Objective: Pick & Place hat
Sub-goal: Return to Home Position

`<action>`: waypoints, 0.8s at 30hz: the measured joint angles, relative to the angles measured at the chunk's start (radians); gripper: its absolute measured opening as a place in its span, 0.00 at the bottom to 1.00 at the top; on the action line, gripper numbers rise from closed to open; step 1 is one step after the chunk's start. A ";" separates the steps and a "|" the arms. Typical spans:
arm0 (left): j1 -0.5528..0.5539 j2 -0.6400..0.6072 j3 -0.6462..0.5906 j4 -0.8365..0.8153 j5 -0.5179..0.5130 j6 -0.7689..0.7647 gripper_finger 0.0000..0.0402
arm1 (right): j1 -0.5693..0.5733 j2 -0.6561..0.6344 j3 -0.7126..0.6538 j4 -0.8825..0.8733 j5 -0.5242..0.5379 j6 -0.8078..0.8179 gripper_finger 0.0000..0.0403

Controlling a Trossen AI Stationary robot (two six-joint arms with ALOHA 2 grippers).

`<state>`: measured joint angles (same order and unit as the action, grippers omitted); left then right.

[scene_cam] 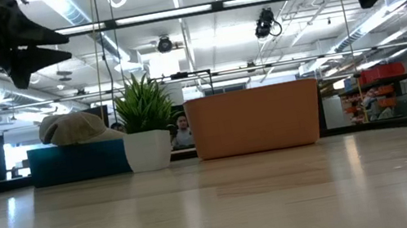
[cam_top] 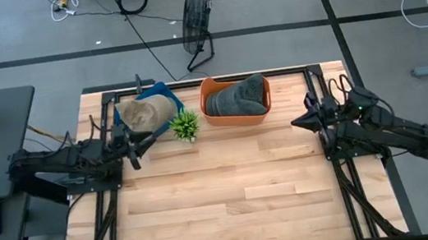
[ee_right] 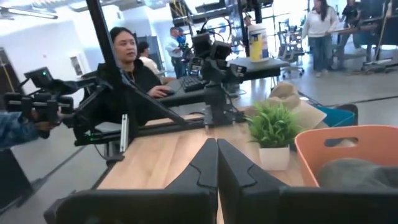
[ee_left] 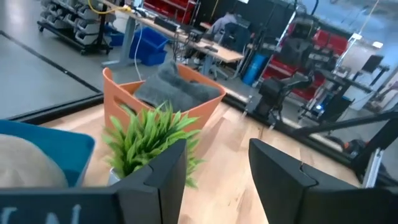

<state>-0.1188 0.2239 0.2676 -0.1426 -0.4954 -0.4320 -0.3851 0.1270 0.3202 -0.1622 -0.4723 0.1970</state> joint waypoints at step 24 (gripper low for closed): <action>0.000 -0.093 -0.258 0.219 -0.015 0.067 0.44 | 0.000 -0.127 -0.240 0.170 0.012 0.048 0.00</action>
<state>-0.1188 0.1310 0.0097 0.0765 -0.5106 -0.3652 -0.3853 0.0002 0.0805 0.0074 -0.4606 0.2448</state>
